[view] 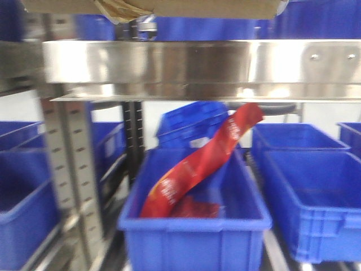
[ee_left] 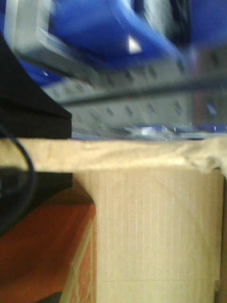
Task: Stack two boxes on right shelf middle
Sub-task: 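Carry the held boxes with both grippers while driving to the steel shelf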
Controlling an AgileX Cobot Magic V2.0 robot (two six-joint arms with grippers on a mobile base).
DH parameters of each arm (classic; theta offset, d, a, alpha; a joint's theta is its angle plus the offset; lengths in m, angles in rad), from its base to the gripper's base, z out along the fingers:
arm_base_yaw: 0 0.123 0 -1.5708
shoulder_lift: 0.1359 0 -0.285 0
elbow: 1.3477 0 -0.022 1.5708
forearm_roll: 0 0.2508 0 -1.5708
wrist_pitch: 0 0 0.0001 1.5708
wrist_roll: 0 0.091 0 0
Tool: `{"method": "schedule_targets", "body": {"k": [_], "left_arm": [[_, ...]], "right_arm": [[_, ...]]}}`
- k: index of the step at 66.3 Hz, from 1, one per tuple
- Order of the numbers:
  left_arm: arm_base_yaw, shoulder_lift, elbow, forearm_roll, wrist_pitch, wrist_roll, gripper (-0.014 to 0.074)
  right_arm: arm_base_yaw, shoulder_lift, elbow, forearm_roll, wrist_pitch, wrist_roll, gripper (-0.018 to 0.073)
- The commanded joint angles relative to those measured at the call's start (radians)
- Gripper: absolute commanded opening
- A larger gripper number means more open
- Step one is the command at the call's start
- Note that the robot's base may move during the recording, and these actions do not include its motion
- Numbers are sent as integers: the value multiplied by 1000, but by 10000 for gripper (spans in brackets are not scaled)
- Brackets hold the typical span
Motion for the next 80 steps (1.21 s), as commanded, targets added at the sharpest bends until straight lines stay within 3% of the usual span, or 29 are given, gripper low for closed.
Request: {"method": "schedule_targets", "body": {"k": [1, 80], "left_arm": [[4, -15, -11, 67, -14, -7, -111], [4, -11, -11, 67, -14, -7, -111]], "right_arm": [[-12, -18, -15, -55, -22, 0, -162], [-12, -18, -15, -55, -22, 0, -162]]}}
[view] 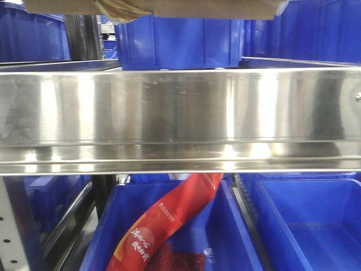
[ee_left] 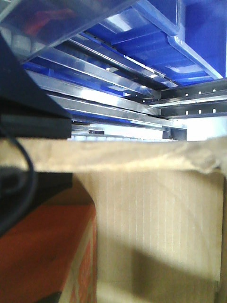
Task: Stack two boxes on right shelf middle
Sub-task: 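Carry the held boxes with both grippers while driving to the steel shelf, then lower the boxes with both grippers onto the middle steel shelf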
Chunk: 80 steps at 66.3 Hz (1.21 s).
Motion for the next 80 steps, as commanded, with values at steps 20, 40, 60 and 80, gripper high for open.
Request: {"method": "schedule_targets", "body": {"k": [20, 40, 60, 80], "left_arm": [[4, -16, -11, 67, -14, -7, -111], [4, -16, -11, 67, -14, -7, -111], [4, -16, -11, 28, 12, -3, -111], [69, 58, -11, -232, 143, 146, -111]], "right_arm": [[-12, -18, -15, -56, -22, 0, -162], [-12, -18, -15, -57, -37, 0, -162], [-12, -18, -15, -34, -5, 0, -162], [-12, 51, -18, 58, 143, 53, -162]]}}
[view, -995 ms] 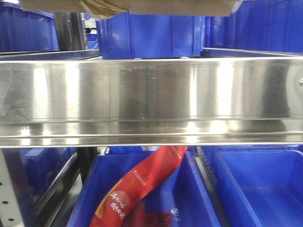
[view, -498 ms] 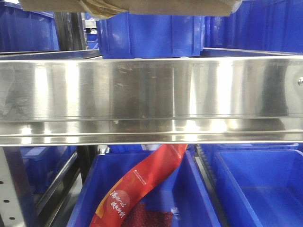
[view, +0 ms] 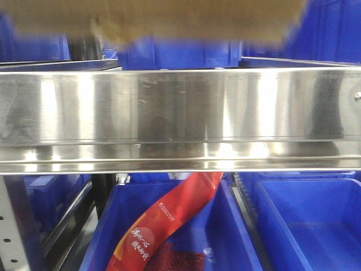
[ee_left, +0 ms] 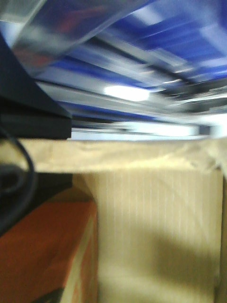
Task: Stack two boxes on right shelf middle
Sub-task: 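Lower the boxes with both grippers onto the middle steel shelf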
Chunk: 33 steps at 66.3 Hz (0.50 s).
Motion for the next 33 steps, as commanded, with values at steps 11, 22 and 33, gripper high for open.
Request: {"method": "schedule_targets", "body": {"k": [11, 22, 33], "left_arm": [[111, 77, -11, -141, 32, 55, -111], [115, 109, -11, -141, 21, 93, -111], [115, 118, -11, -141, -5, 123, -47]], "right_arm": [[-12, 40, -18, -1, 24, 18, -162], [-12, 79, -18, 2, 6, 18, -162], [-12, 115, -18, 0, -22, 18, 3]]}}
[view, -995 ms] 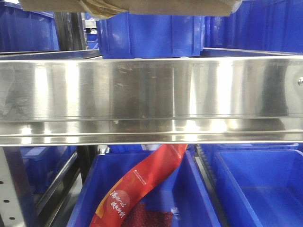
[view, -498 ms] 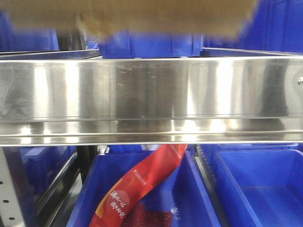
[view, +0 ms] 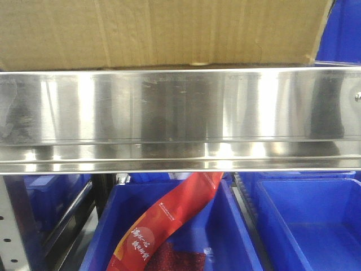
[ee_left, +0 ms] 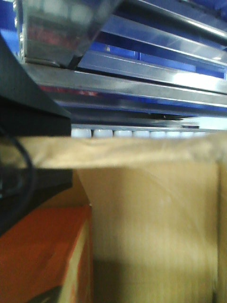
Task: Stack two boxes on right shelf middle
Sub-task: 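Lower the boxes with both grippers onto the middle steel shelf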
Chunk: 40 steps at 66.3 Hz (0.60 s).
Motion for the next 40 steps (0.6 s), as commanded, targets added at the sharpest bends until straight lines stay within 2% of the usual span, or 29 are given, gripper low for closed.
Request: {"method": "schedule_targets", "body": {"k": [1, 6, 12, 16, 20, 25, 33, 40], "left_arm": [[8, 1, -9, 15, -45, 17, -27], [8, 1, -9, 18, -69, 17, 111], [8, 1, -9, 21, -93, 17, 322], [8, 1, -9, 23, -103, 17, 424], [8, 1, -9, 23, -113, 17, 486], [8, 1, -9, 23, -128, 17, 501], [8, -6, -20, 21, -137, 17, 465], [8, -26, -39, 21, -118, 17, 351]], "right_arm": [[-5, 15, -10, -22, -62, 9, 54], [-5, 22, -10, -22, -73, 9, 223], [-5, 22, -10, -25, -75, 9, 382], [-5, 22, -10, -45, -75, 9, 436], [-5, 22, -10, -70, -75, 9, 475], [-5, 18, -10, -86, -73, 9, 490], [-5, -7, -10, -86, -82, 9, 487], [-5, -39, -10, -86, -87, 9, 484]]}}
